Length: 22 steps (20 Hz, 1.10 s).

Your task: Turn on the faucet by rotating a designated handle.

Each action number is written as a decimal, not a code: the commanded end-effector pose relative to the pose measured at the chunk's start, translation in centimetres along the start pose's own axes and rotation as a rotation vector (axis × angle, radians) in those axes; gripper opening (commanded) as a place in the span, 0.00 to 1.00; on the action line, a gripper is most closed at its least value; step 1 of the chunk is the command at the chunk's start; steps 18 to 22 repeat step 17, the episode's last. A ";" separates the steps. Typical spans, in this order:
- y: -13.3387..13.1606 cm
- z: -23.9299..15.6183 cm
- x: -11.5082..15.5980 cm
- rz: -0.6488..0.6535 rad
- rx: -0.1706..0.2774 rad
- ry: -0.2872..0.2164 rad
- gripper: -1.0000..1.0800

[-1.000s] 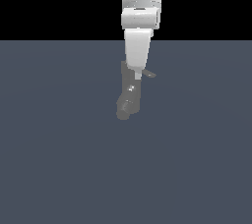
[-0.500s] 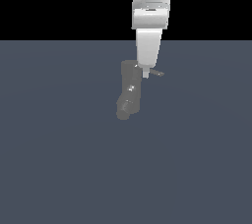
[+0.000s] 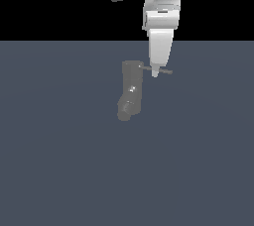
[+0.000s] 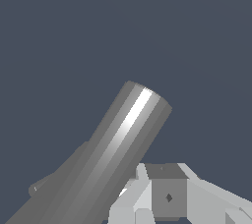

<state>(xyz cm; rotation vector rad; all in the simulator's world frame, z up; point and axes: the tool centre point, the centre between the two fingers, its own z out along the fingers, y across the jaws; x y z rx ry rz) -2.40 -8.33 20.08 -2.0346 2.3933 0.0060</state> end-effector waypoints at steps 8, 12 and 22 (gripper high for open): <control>-2.1 0.0 2.9 0.016 0.003 0.002 0.00; -2.9 0.0 3.9 0.019 0.003 0.002 0.00; -3.8 0.0 4.9 0.022 0.003 0.003 0.00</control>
